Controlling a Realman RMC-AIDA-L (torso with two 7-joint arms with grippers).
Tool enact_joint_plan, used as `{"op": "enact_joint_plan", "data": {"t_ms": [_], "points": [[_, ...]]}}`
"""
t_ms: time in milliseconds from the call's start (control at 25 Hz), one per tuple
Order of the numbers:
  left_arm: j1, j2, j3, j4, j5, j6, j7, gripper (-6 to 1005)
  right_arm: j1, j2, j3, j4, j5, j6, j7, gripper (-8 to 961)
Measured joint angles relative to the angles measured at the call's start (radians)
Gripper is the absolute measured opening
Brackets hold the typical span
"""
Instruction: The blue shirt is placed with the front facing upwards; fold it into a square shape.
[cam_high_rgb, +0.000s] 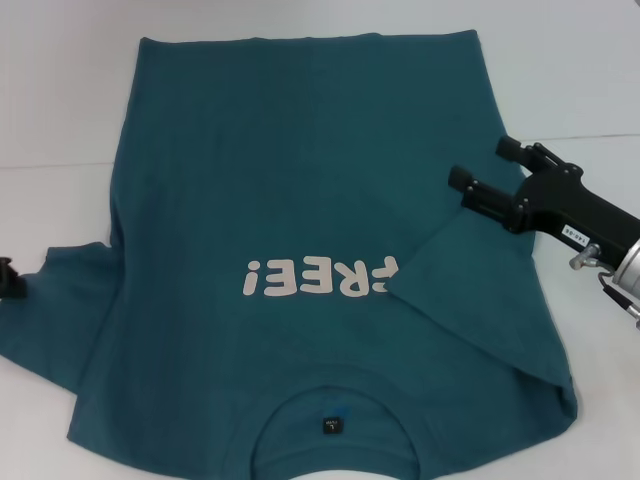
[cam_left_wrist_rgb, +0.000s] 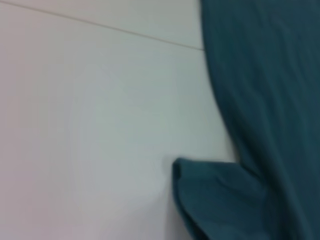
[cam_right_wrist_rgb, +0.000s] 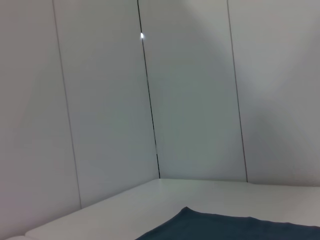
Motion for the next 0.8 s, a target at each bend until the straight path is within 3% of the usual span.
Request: {"op": "enact_joint_plan", "data": {"t_ms": [800], "points": [[-0.007,0.002,0.0,0.025,0.072,-0.128,-0.021,45,0.008,0.0,-0.003,0.005,0.0,0.001,0.0,918]]}}
